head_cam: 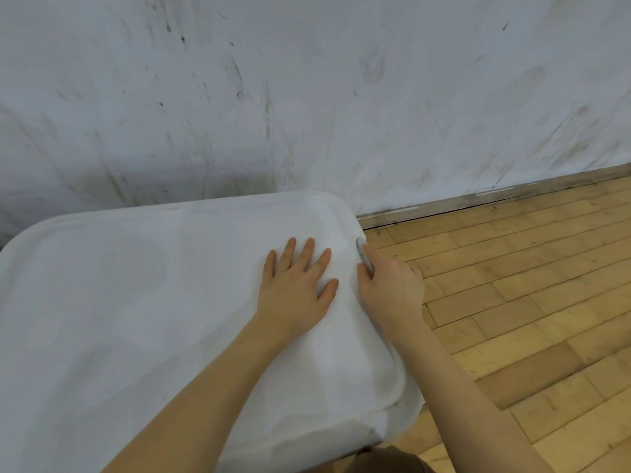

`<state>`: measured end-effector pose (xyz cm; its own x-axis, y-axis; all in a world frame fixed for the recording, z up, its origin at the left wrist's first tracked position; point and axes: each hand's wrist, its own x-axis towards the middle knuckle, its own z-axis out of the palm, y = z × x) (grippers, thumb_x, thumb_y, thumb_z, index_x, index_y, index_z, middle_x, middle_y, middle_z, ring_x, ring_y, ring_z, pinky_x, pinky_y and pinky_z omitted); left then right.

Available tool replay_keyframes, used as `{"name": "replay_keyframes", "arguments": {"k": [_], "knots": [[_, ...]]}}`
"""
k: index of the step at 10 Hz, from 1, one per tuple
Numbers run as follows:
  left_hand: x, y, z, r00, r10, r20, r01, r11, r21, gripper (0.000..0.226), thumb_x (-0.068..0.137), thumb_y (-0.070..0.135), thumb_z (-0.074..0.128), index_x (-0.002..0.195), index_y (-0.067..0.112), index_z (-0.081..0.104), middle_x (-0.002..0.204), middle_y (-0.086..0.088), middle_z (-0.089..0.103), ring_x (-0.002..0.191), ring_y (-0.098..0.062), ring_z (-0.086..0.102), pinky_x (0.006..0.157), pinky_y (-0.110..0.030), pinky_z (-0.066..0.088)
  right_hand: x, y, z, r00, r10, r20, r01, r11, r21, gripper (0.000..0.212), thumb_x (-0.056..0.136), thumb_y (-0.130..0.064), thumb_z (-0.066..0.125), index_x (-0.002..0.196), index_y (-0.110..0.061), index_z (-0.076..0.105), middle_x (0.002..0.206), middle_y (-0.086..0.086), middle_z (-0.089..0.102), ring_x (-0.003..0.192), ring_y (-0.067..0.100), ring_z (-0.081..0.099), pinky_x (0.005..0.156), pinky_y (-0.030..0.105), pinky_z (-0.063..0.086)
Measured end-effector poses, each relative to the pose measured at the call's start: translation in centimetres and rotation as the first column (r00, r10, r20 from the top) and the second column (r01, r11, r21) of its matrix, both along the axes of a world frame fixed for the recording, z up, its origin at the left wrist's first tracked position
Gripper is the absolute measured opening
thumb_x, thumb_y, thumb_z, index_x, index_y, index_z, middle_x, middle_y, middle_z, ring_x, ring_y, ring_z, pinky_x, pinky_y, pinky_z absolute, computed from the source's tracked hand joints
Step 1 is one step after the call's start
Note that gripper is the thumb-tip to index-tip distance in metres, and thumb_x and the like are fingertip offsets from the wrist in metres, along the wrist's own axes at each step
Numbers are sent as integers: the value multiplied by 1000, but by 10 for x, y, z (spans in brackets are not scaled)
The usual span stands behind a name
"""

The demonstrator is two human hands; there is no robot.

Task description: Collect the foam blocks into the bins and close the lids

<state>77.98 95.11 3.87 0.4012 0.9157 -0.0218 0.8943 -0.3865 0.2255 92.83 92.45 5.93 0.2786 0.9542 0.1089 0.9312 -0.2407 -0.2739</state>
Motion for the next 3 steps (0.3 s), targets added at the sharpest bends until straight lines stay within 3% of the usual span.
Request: {"name": "replay_keyframes", "arguments": {"k": [1, 2, 3], "knots": [[-6, 3, 3, 994, -23, 107, 27, 999, -39, 52, 97, 47, 31, 147, 35, 21, 158, 9, 7, 145, -15, -3, 115, -38, -3, 1, 0, 2, 1000, 19, 7, -19, 1000, -11, 45, 98, -34, 37, 143, -31, 37, 79, -12, 53, 77, 14, 48, 81, 28, 25], [-23, 10, 8, 968, 13, 252, -8, 1000, -23, 45, 98, 36, 39, 141, 26, 39, 154, 7, 24, 143, -11, 13, 113, -30, 7, -4, 3, 6, 999, 37, -4, -37, 999, 13, 43, 97, -39, 38, 136, -23, 45, 108, -5, 62, 95, 19, 56, 86, 32, 31], [-50, 15, 29, 909, 187, 373, -162, 982, -96, 39, 97, 28, 45, 133, 17, 50, 145, 1, 41, 135, -16, 33, 110, -31, 21, -13, 6, 24, 994, 26, -109, -29, 999, -28, 39, 98, -32, 40, 133, -20, 48, 114, -1, 61, 96, 22, 57, 85, 33, 38]]}}
